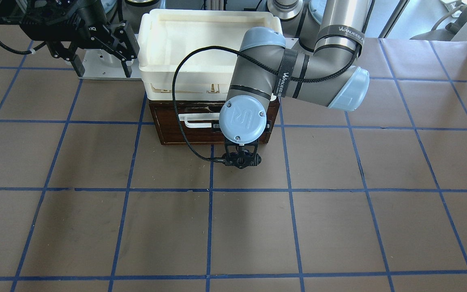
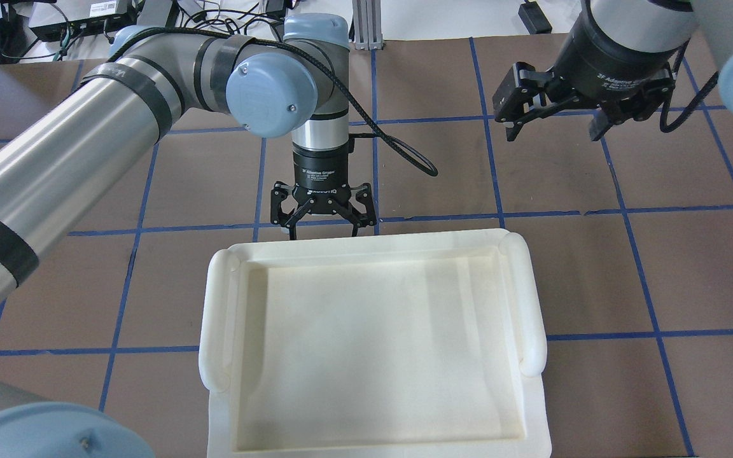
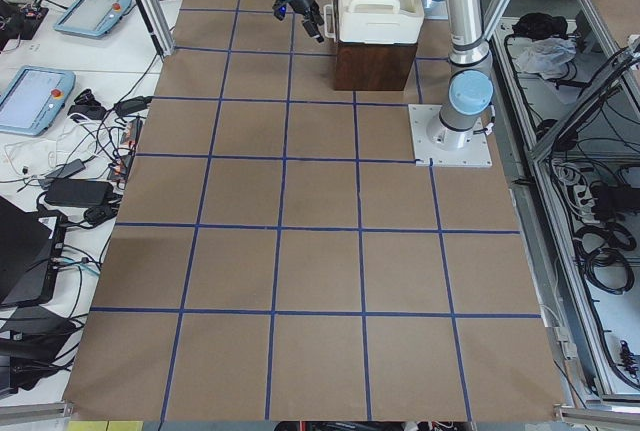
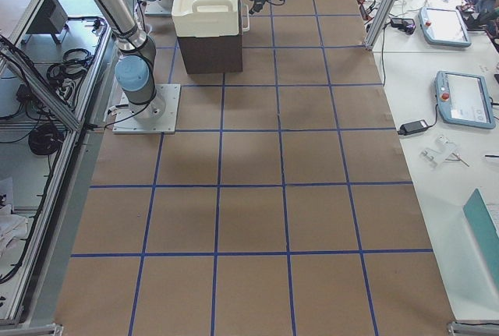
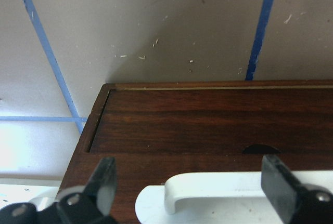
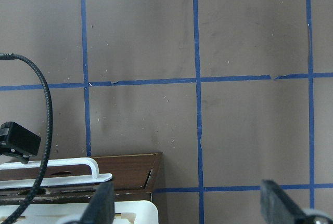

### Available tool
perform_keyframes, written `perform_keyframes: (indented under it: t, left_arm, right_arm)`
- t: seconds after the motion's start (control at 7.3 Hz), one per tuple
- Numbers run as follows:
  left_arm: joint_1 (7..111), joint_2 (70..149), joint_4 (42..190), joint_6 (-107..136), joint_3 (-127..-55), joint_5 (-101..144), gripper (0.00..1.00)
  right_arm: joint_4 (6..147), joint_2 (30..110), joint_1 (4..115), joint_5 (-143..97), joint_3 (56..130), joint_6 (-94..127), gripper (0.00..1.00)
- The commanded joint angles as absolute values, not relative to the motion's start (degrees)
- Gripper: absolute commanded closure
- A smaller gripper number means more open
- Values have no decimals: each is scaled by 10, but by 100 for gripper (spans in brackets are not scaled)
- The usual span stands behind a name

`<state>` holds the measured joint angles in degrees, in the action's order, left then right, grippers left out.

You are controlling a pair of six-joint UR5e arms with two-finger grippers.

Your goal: Put scissors in drawer and close it

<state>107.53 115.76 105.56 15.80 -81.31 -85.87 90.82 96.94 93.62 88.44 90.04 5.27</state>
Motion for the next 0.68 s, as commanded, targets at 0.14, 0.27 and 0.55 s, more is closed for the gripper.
perform_keyframes:
  t: [0.14, 0.27, 0.55]
  left_arm:
    - [1070, 1144, 1053, 156, -807, -859, 0]
    - [1067, 1139, 1050, 156, -792, -859, 0]
    - [1046, 1122, 1047, 151, -763, -872, 0]
  right_arm:
    - [905, 976, 936, 890, 902, 48, 0]
    - [891, 974, 937, 889, 902, 47, 0]
    - [891, 976, 937, 883, 902, 47, 0]
